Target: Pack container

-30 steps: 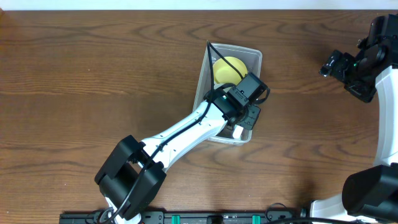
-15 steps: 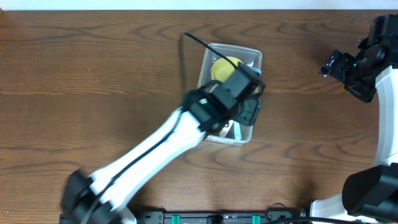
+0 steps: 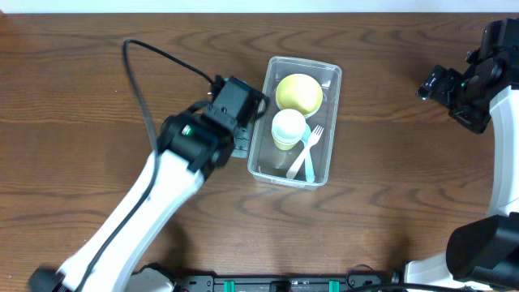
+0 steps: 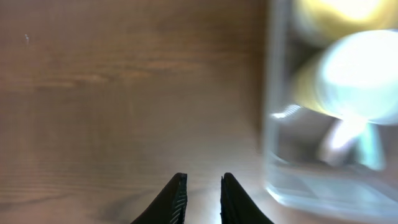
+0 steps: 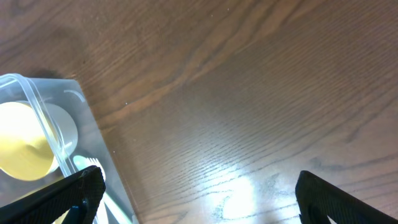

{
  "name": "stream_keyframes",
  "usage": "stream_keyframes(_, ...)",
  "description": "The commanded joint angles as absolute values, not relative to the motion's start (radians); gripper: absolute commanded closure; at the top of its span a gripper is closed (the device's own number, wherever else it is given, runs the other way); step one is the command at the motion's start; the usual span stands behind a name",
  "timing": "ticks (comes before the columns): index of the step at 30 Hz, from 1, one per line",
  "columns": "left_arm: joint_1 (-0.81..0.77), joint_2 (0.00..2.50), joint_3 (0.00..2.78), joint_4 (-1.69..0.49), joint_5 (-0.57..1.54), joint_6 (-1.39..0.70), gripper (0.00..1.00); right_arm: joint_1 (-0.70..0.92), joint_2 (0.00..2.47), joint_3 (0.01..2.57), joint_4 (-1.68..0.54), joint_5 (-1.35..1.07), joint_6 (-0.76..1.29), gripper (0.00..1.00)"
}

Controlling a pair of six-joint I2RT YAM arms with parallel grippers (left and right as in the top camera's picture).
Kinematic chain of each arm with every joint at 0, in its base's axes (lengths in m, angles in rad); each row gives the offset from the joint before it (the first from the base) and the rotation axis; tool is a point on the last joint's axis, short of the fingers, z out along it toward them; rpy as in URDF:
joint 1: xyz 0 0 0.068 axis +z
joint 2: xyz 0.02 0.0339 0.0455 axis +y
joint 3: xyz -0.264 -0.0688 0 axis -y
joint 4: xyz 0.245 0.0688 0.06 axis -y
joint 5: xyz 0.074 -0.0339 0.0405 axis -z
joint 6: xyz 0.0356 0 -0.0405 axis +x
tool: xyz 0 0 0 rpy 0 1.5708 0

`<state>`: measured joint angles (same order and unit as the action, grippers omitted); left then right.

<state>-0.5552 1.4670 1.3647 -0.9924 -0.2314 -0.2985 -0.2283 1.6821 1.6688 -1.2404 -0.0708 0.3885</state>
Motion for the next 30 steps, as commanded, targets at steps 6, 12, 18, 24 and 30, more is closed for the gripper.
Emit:
stream_keyframes(6, -0.421, 1.697, 1.188, -0.73, 0.014, -0.122, 0.8, -0.234, 1.686, 1.671, -1.242, -0.068, 0.388, 0.01)
stream_keyframes(12, -0.445, 1.752, 1.188, -0.668, 0.203, -0.102, 0.81, -0.234, 1.686, 1.671, -1.242, -0.068, 0.388, 0.01)
stream_keyframes(18, -0.52, 1.75, 1.19, -0.657, 0.255, -0.183, 0.81, -0.234, 1.686, 1.671, -1.242, -0.068, 0.388, 0.01)
stream_keyframes(24, -0.553, 1.748, 1.19, -0.659, 0.248, -0.239, 0.81, -0.234, 1.686, 1.671, -1.242, -0.068, 0.388, 0.01)
stream_keyframes(30, -0.48, 1.693, 1.212, -0.725, 0.156, -0.263, 0.63, -0.234, 1.686, 1.671, -1.242, -0.068, 0.388, 0.01)
